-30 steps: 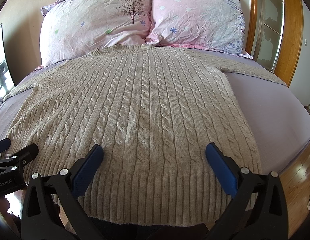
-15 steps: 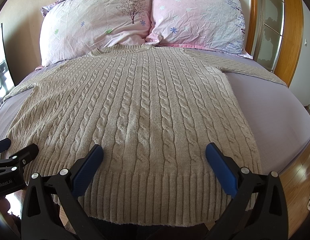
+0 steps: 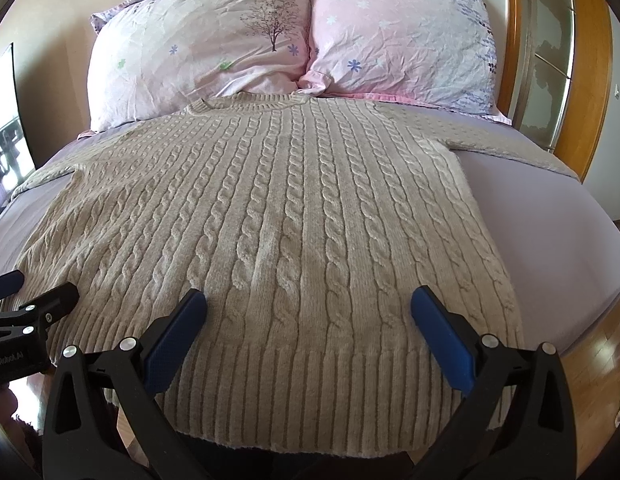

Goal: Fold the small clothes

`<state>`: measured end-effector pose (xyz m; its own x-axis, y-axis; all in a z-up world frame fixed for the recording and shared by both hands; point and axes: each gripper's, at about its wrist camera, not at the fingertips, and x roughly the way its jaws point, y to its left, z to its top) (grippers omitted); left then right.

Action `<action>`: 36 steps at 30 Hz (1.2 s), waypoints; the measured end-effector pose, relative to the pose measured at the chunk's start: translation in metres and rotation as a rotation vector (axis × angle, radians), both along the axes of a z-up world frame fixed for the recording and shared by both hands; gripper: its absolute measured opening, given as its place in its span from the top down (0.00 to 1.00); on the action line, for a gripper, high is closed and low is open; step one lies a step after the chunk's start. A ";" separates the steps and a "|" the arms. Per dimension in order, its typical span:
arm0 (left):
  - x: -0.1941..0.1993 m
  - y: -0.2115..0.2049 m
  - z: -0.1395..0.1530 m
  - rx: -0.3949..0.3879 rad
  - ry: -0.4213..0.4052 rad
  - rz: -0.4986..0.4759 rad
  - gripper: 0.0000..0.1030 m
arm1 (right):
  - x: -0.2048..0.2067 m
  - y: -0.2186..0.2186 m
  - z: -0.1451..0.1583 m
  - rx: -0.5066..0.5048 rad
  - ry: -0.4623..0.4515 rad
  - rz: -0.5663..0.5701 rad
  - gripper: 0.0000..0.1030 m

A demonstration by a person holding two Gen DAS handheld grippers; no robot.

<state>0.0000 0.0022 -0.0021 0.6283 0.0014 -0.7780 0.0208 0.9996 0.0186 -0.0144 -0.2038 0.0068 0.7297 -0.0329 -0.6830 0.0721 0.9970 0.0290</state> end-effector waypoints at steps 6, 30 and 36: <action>-0.003 0.001 0.004 0.007 -0.031 -0.020 0.02 | -0.002 -0.011 -0.004 0.036 -0.068 0.116 0.01; 0.125 0.152 0.058 -0.522 -0.407 0.105 0.02 | 0.182 -0.452 -0.014 0.574 0.010 -0.945 0.69; 0.131 0.189 0.049 -0.473 -0.350 0.253 0.02 | 0.169 -0.441 -0.020 0.539 -0.028 -1.095 0.73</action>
